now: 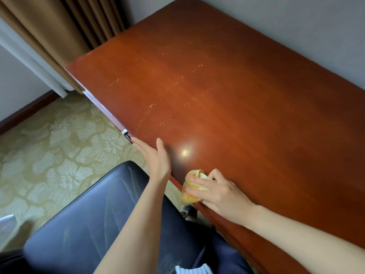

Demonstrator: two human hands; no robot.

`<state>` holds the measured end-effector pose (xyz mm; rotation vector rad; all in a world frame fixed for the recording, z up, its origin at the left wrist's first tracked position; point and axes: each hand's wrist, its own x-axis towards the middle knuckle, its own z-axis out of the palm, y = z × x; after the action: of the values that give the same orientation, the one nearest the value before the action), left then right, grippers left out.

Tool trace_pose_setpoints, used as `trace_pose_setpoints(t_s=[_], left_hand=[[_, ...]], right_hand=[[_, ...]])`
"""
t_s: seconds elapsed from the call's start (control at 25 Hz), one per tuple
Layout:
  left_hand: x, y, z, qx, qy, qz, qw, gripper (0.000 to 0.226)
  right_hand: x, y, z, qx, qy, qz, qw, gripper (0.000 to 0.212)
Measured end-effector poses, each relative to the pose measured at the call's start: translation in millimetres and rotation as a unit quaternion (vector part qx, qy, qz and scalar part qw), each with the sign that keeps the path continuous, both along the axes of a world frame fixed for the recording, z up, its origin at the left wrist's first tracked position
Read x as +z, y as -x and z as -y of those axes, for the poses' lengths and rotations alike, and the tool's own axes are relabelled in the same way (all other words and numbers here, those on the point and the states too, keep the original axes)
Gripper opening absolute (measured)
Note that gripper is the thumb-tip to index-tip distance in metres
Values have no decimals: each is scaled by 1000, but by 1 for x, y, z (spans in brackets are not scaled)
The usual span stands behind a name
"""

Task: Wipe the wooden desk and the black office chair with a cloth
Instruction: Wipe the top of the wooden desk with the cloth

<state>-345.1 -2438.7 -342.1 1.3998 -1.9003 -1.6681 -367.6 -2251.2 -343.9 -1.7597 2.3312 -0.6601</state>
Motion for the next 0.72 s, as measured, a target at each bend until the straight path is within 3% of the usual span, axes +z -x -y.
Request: trace_pose_setpoints(t_s=[0.12, 0.36, 0.56, 0.64, 0.72], left_hand=[[5, -4, 0, 21, -44, -41, 998, 58], [-4, -33, 23, -18, -61, -60, 996, 52], [-9, -44, 43, -60, -75, -38, 995, 57], [-10, -46, 47, -108, -7, 33, 994, 60], [-10, -50, 54, -165, 93, 158, 969, 67]], right_hand=[[4, 29, 10, 108, -6, -35, 993, 24], [6, 76, 81, 255, 38, -52, 965, 26], [4, 99, 165, 200, 47, -37, 978, 25], [0, 102, 193, 129, 22, -30, 991, 27], [-5, 98, 212, 44, 1, -14, 999, 28]])
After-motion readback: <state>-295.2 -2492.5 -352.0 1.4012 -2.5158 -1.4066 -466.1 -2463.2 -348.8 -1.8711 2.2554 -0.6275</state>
